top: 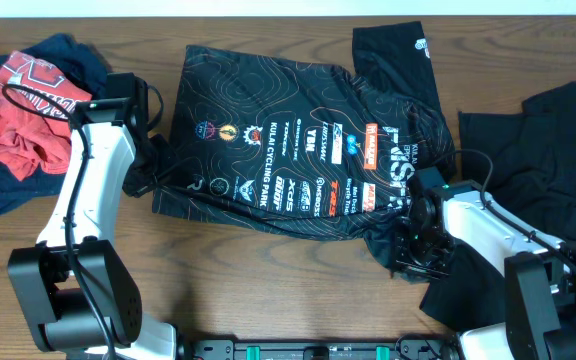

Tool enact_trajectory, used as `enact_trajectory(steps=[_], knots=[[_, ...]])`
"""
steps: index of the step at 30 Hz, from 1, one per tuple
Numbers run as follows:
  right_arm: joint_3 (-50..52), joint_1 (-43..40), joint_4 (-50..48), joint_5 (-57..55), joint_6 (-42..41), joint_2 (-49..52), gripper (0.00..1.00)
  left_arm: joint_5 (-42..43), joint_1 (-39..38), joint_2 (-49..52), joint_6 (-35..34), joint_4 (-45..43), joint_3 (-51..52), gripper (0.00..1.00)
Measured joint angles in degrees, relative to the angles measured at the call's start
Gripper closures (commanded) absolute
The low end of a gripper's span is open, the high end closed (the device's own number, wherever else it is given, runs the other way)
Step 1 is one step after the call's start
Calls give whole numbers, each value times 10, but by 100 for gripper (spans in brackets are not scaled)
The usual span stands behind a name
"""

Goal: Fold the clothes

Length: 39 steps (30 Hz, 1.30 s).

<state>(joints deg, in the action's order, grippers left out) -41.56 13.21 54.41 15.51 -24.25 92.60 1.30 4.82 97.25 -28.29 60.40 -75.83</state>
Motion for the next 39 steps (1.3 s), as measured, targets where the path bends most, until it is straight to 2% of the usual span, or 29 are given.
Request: enact_trajectory(steps=[2, 18, 22, 32, 39], knots=[[0, -1, -5, -1, -6, 0, 99, 0, 0, 0, 0, 0, 0, 94], [-10, -20, -7, 2, 9, 3, 98, 0, 0, 0, 0, 2, 0, 94], [-44, -21, 15, -11, 21, -9, 99, 0, 0, 0, 0, 2, 0, 94], [-167, -11, 89, -40, 40, -111, 99, 0, 0, 0, 0, 1, 0, 94], [-193, -10, 145, -106, 37, -135, 99, 0, 0, 0, 0, -46, 0, 94]])
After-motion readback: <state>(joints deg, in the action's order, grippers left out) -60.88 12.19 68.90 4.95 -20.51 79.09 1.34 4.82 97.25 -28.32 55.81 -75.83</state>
